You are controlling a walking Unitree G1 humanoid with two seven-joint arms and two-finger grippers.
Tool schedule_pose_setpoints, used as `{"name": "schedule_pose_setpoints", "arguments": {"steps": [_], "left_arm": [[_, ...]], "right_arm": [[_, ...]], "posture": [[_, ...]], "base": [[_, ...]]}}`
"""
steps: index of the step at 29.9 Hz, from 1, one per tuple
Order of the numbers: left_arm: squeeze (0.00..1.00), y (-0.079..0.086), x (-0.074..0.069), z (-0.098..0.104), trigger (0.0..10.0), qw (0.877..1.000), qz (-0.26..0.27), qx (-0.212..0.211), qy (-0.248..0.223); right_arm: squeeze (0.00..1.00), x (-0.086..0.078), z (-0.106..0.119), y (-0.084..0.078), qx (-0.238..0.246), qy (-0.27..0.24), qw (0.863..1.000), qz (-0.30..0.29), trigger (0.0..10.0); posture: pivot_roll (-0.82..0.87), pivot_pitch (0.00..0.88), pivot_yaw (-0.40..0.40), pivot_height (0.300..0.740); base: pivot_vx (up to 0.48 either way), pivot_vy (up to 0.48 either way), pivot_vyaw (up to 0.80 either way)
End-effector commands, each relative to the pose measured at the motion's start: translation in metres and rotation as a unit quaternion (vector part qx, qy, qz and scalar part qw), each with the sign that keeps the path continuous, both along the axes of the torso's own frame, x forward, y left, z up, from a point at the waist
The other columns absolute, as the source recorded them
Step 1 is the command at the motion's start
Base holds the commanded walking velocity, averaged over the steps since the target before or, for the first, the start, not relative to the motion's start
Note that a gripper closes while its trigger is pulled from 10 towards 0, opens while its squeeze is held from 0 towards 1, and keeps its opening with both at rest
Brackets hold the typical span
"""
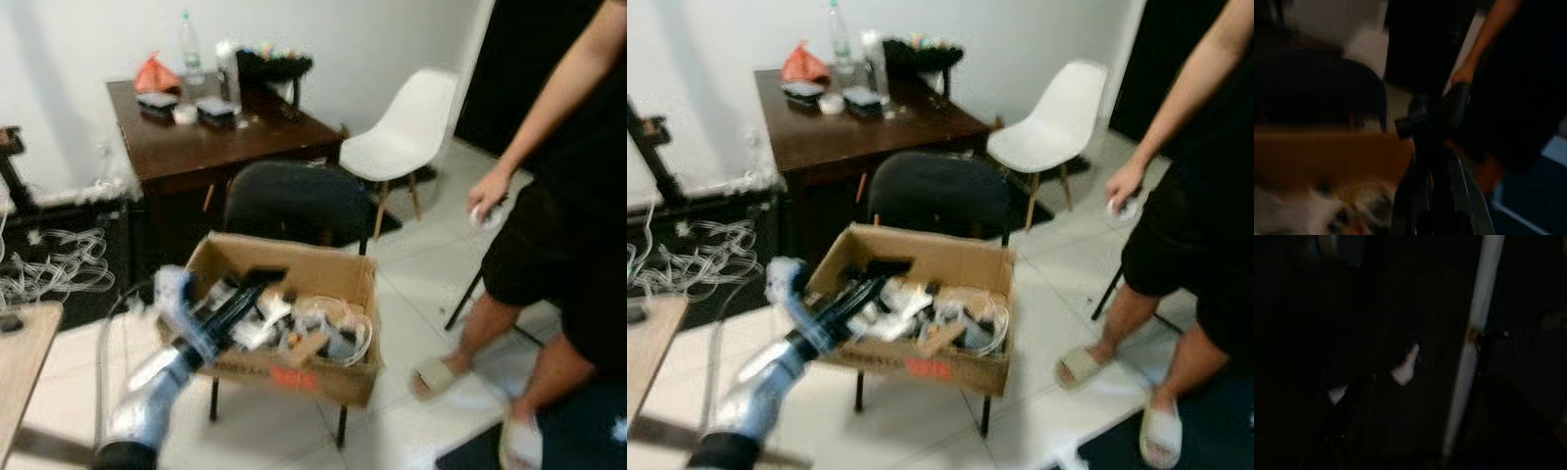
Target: Picking trash to rubbish bin
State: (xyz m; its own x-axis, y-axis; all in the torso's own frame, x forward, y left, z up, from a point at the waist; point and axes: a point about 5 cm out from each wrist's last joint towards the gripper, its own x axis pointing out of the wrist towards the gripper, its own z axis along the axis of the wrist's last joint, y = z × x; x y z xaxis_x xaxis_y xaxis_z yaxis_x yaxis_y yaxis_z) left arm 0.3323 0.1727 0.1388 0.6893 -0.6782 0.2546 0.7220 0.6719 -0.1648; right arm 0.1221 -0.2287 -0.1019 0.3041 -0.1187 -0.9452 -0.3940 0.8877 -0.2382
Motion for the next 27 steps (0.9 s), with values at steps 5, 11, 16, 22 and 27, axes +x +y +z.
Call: {"name": "schedule_pose_setpoints", "arguments": {"steps": [5, 11, 16, 22, 27], "left_arm": [[0.00, 0.037, -0.012, -0.008, 10.0, 0.998, 0.001, 0.058, 0.011], [0.00, 0.037, -0.015, -0.003, 10.0, 0.998, -0.010, 0.061, -0.002], [0.00, 0.030, -0.015, -0.004, 10.0, 0.998, -0.027, 0.050, -0.006], [0.00, 0.003, -0.014, -0.004, 10.0, 0.998, -0.056, 0.017, -0.013], [0.00, -0.006, -0.015, -0.004, 10.0, 0.998, -0.064, 0.001, -0.015]], "right_arm": [[0.00, -0.006, -0.002, 0.002, 0.002, 0.008, 1.000, 0.002, 10.0], [0.00, -0.006, -0.002, 0.003, 0.005, 0.009, 1.000, 0.004, 10.0], [0.00, -0.005, -0.002, 0.004, 0.006, 0.008, 1.000, 0.005, 10.0], [0.00, -0.003, -0.002, 0.005, 0.009, 0.005, 1.000, 0.000, 10.0], [0.00, -0.005, -0.002, 0.005, 0.011, 0.005, 1.000, -0.003, 10.0]], "posture": [[-0.15, 0.107, 0.033, 0.740], [-0.14, 0.111, 0.034, 0.740], [-0.14, 0.111, 0.037, 0.740], [-0.15, 0.110, 0.039, 0.740], [-0.15, 0.112, 0.040, 0.740]], "base": [[0.000, 0.000, 0.00], [0.000, 0.000, 0.00], [0.000, 0.000, 0.00], [0.313, 0.000, 0.00], [0.330, 0.000, 0.00]]}}
